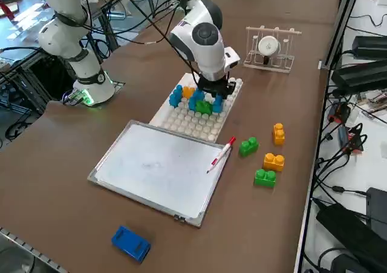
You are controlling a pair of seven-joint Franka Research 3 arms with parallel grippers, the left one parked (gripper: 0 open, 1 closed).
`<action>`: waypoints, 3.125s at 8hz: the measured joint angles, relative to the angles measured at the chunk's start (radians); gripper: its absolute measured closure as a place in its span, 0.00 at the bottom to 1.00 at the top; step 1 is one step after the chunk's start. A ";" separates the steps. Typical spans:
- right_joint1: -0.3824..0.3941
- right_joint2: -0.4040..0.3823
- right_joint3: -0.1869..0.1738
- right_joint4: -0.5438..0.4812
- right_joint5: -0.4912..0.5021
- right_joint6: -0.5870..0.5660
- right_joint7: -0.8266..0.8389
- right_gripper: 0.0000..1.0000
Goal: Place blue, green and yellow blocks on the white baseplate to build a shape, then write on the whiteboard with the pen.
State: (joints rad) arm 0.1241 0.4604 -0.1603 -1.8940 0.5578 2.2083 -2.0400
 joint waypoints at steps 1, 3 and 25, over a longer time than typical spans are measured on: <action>-0.002 0.000 0.000 0.000 0.000 -0.002 -0.001 0.61; -0.005 0.000 0.001 0.000 0.002 -0.010 -0.002 0.61; -0.030 0.032 0.008 -0.007 0.046 0.026 0.021 0.63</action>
State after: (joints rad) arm 0.0940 0.4923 -0.1523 -1.9012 0.6039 2.2339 -2.0190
